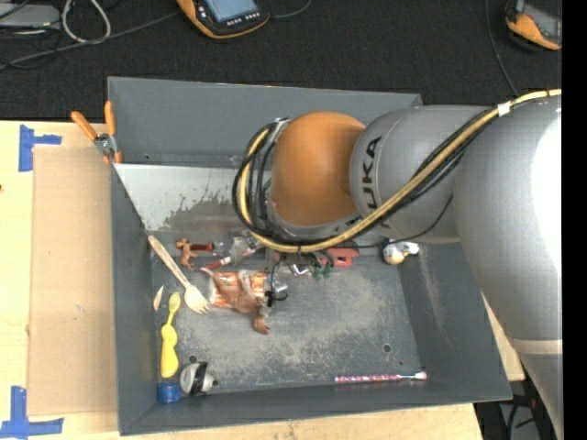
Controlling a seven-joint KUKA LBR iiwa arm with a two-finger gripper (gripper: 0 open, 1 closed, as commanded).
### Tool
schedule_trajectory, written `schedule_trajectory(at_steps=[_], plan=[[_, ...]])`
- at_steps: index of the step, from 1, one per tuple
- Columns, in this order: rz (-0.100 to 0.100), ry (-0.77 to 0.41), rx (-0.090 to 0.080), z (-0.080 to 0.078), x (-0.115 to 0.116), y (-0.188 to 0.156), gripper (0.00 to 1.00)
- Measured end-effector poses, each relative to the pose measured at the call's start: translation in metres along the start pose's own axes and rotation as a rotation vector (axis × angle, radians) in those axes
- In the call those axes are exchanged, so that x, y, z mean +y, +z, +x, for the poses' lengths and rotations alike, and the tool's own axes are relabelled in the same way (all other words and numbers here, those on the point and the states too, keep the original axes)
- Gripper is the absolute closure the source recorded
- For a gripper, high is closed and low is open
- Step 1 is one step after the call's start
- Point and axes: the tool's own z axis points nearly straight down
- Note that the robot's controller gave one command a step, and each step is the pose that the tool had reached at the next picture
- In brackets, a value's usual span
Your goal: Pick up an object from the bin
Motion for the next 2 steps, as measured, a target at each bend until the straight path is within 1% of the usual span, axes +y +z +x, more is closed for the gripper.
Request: schedule_trajectory(at_steps=[1, 2], plan=[[-0.001, -0.082, 0.001, -0.017, 0.014, 0.012, 0.0], [-0.002, 0.012, -0.006, 0.02, 0.01, 0.031, 1.0]])
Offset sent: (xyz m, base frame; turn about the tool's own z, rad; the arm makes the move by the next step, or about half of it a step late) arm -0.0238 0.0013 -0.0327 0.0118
